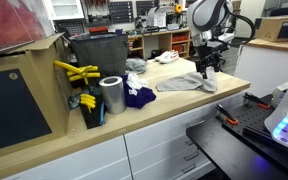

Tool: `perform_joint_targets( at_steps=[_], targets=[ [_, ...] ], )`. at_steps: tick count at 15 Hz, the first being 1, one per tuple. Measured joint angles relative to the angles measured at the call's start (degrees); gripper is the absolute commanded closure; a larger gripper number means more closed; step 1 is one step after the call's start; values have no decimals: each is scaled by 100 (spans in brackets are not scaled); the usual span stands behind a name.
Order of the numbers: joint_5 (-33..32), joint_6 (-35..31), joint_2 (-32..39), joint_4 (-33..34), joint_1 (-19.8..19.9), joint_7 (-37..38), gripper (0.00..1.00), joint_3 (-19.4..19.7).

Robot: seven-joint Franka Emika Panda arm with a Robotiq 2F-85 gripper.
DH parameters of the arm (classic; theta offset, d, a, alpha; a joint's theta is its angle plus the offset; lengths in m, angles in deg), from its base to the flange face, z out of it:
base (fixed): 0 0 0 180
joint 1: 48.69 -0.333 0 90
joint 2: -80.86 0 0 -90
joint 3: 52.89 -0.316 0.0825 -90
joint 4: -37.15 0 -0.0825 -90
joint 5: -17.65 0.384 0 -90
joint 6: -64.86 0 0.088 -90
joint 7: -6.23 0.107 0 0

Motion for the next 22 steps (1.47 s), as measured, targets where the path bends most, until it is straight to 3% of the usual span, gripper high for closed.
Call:
perform_joint_targets(
  at_steps=[6, 13, 14, 15, 22],
  targets=[
    [-127, -485, 590, -155, 7, 233, 0, 5],
    [-762, -926, 1072, -149, 24, 641, 0, 281],
    [-767, -953, 1108, -148, 27, 642, 18, 310],
    [-767, -972, 1136, -148, 27, 642, 28, 329],
    [-767, -1113, 1208, -147, 27, 642, 82, 352]
  ],
)
